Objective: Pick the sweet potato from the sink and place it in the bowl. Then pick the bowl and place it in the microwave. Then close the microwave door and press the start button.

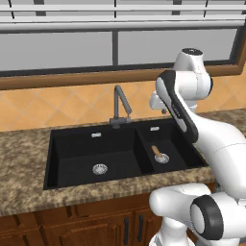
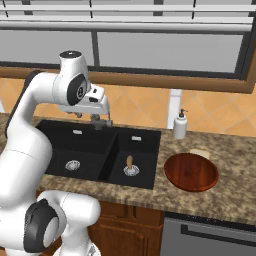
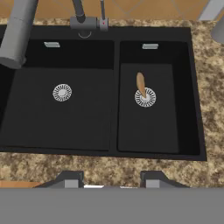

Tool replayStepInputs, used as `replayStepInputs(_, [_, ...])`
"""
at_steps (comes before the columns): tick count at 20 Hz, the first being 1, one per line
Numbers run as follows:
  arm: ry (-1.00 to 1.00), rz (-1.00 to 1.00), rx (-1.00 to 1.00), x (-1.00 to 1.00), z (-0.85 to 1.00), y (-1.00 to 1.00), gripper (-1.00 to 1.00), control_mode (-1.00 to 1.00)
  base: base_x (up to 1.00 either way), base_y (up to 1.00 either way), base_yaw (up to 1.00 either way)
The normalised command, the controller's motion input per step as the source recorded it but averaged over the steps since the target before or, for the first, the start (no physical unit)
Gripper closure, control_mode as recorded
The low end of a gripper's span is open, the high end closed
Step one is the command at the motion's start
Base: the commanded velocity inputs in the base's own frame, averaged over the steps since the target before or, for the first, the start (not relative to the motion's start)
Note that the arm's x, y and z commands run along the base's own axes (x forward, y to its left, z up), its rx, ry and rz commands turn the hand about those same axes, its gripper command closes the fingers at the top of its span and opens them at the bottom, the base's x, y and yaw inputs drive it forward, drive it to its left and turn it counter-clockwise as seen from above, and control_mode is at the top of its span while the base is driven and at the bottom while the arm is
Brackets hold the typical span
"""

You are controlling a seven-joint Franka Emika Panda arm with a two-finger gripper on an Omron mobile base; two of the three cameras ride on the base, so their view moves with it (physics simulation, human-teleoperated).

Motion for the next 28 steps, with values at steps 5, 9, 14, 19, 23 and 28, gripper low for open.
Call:
replayStepInputs(5, [-0.05, 0.0, -0.01, -0.33, -0.02, 0.0, -1.0, -1.0, 0.0, 0.0, 0.0])
replayStepInputs(9, [-0.15, 0.0, 0.0, -0.62, -0.25, -0.59, -1.0, -1.0, 0.0, 0.0, 0.0])
replayStepInputs(14, [0.04, 0.0, 0.01, -0.07, -0.31, -0.66, -1.0, -1.0, 0.0, 0.0, 0.0])
replayStepInputs(19, [0.06, 0.0, 0.0, 0.34, -0.65, -0.19, -1.0, -1.0, 0.0, 0.0, 0.0])
replayStepInputs(23, [0.0, 0.0, 0.0, 0.45, -0.87, -0.07, -1.0, -1.0, 0.0, 0.0, 0.0])
replayStepInputs(28, [0.0, 0.0, 0.01, 0.41, -0.79, -0.09, -1.0, -1.0, 0.0, 0.0, 0.0])
